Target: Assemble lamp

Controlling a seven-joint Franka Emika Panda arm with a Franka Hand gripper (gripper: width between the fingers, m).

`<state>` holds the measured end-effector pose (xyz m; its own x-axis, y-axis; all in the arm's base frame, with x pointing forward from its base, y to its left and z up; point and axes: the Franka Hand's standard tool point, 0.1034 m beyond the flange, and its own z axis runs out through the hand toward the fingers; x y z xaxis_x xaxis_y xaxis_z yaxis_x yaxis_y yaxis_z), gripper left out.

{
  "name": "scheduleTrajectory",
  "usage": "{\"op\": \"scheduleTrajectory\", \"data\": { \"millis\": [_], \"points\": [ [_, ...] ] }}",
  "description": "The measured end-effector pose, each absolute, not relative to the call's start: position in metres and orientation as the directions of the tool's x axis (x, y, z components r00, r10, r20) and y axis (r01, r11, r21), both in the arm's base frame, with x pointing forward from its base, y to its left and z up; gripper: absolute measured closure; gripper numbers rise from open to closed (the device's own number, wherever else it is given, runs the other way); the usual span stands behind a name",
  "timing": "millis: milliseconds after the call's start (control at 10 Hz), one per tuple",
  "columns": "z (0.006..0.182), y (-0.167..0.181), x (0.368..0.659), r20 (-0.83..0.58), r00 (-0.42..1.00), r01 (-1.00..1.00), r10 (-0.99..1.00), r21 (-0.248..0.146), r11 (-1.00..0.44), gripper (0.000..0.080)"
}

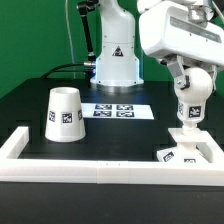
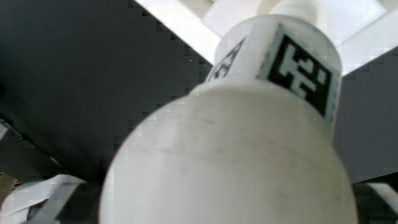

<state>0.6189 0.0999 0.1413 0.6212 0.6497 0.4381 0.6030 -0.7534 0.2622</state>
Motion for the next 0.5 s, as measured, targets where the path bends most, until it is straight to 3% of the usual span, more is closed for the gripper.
{"op": "scheduleTrajectory", "data": {
  "millis": [500],
  "points": [
    [0.1317,0.0991,0.616,0.431,0.627,0.605,0.65,0.256,-0.754,0.022]
  ]
}}
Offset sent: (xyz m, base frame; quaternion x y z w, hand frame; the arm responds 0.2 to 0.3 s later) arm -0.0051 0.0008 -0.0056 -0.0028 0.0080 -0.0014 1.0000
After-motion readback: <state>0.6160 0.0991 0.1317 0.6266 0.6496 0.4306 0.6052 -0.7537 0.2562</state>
